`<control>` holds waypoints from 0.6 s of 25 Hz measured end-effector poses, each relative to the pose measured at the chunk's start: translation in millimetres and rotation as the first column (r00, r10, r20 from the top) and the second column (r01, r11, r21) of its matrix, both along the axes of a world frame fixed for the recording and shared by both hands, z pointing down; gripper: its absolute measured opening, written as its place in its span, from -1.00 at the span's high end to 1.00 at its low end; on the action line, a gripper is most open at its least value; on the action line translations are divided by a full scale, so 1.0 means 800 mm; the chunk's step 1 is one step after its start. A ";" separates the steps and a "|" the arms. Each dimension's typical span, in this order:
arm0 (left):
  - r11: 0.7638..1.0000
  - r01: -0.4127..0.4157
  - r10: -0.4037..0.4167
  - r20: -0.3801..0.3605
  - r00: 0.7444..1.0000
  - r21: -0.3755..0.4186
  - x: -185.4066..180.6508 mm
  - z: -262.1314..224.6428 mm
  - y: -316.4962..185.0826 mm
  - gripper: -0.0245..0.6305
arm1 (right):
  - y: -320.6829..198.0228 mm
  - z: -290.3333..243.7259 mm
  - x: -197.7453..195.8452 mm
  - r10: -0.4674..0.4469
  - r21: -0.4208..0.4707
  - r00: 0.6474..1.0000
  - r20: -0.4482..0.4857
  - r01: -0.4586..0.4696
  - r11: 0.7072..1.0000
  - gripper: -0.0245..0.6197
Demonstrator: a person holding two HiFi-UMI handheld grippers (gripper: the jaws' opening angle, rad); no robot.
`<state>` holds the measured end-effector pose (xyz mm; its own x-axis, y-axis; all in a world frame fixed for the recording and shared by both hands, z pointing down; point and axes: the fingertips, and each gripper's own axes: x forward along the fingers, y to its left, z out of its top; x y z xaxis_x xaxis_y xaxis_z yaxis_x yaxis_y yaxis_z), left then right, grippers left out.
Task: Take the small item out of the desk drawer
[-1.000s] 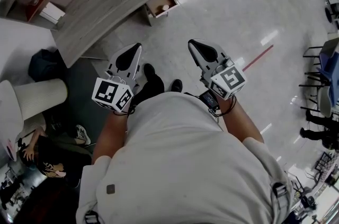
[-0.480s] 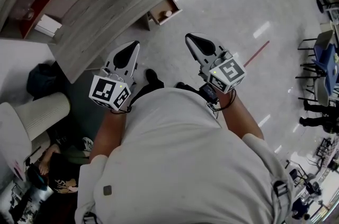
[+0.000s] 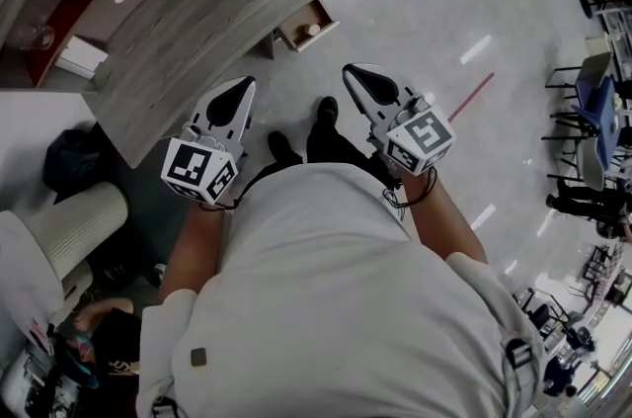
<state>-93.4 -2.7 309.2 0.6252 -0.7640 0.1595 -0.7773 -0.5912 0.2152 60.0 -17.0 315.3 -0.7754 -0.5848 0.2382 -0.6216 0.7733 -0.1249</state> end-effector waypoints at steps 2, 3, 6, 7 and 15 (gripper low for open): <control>1.000 0.006 -0.006 0.004 1.000 0.001 -0.002 0.000 -0.008 0.88 | -0.012 0.001 0.000 -0.003 -0.003 1.000 0.000 0.003 1.000 0.87; 1.000 0.011 -0.011 0.006 1.000 0.002 -0.002 0.000 -0.012 0.88 | -0.018 0.002 -0.001 -0.008 -0.005 1.000 0.000 0.008 1.000 0.87; 1.000 0.027 -0.027 0.009 1.000 -0.006 -0.005 0.004 -0.026 0.88 | -0.037 0.007 -0.005 -0.028 -0.015 1.000 0.003 0.028 0.999 0.87; 0.999 0.034 -0.034 0.010 0.999 -0.009 -0.007 0.005 -0.032 0.88 | -0.044 0.009 -0.007 -0.036 -0.019 0.999 0.006 0.036 0.999 0.87; 0.993 0.104 -0.103 0.018 0.994 -0.059 -0.020 0.038 -0.088 0.88 | -0.110 0.055 -0.029 -0.124 -0.082 0.991 -0.042 0.121 0.989 0.87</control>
<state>-109.8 -73.0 339.3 0.5402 -0.8134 0.2160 -0.8372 -0.4934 0.2358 37.2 -104.7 359.6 -0.8268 -0.4641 0.3178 -0.5295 0.8328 -0.1616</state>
